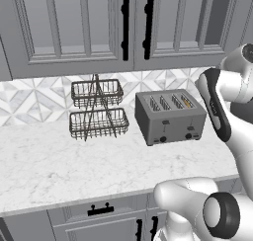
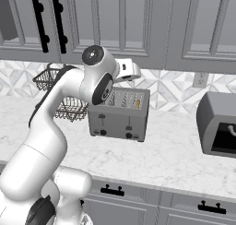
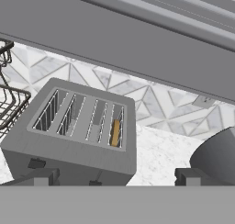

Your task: Start the toaster. Once the lever pops up, take the bread to the plate on the dining counter.

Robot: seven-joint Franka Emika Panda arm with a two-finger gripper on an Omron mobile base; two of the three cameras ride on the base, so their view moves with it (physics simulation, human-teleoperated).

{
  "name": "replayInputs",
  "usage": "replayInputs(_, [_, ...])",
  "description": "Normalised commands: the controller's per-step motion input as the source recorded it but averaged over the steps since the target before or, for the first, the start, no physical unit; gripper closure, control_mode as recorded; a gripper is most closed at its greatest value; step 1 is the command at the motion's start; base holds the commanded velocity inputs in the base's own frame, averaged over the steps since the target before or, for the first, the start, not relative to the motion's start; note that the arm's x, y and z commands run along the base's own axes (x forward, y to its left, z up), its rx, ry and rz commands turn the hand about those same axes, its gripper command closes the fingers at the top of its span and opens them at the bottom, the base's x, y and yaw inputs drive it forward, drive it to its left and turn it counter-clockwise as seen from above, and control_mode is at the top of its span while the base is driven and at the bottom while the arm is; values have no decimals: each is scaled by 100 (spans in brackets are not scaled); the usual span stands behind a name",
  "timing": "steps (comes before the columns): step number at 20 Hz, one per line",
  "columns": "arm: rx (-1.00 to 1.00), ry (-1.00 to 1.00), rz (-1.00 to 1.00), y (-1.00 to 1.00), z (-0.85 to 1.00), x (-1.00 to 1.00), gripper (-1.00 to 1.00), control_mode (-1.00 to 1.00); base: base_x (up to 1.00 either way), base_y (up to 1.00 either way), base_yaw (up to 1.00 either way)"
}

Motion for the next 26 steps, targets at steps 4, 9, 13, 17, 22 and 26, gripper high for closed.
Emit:
replayInputs(4, [0, 0, 0, 0, 0, 0, -100, -100, 0, 0, 0])
replayInputs(9, [0, 0, 0, 0, 0, 0, -100, -100, 0, 0, 0])
replayInputs(13, [0, 0, 0, 0, 0, 0, -100, -100, 0, 0, 0])
replayInputs(17, [0, 0, 0, 0, 0, 0, -100, -100, 0, 0, 0])
replayInputs(22, [0, 0, 0, 0, 0, 0, -100, -100, 0, 0, 0])
replayInputs(26, [0, 0, 0, 0, 0, 0, -100, -100, 0, 0, 0])
